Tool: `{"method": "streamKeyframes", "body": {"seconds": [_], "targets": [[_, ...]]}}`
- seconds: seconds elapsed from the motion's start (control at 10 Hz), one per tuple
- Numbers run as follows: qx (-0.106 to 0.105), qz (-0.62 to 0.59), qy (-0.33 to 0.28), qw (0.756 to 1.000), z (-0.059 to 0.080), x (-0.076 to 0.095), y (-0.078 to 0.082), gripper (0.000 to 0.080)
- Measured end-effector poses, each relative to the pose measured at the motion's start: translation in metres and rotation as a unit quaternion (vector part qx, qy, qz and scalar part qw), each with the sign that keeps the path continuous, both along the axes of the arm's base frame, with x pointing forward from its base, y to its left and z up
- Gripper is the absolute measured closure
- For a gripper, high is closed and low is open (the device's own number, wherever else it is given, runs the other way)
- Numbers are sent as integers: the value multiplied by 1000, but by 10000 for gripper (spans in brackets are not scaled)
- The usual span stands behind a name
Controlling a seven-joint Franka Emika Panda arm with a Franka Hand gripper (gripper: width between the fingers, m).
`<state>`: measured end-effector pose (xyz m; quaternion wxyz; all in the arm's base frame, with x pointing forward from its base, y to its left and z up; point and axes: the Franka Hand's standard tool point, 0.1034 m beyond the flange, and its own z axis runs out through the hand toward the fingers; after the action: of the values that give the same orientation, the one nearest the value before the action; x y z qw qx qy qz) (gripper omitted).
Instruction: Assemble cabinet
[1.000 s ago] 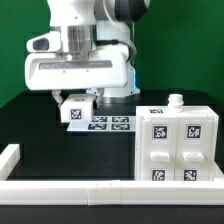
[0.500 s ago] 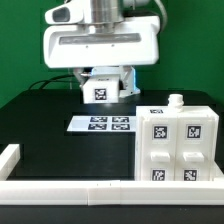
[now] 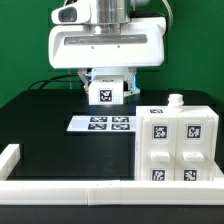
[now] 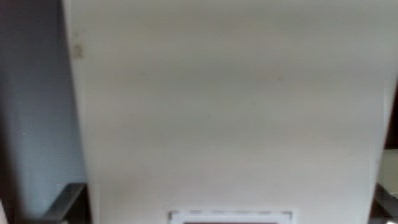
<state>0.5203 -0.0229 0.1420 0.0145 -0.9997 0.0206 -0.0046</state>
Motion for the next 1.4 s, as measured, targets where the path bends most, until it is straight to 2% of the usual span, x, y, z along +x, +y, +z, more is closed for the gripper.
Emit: {"method": "streamKeyframes", "body": {"seconds": [0.1,0.3,0.6,1.1,1.3,1.4], "targets": [[-1,7,-2,1000,6,6,7,258],[2,20,-10,1000,24,28,28,258],[-3,32,-24,999,38,56,62,258],[-2,39,-21,999,36,55,62,257],[0,48,-22,999,37,75,76,256],[0,48,-23,999,35,80,78,256]]}}
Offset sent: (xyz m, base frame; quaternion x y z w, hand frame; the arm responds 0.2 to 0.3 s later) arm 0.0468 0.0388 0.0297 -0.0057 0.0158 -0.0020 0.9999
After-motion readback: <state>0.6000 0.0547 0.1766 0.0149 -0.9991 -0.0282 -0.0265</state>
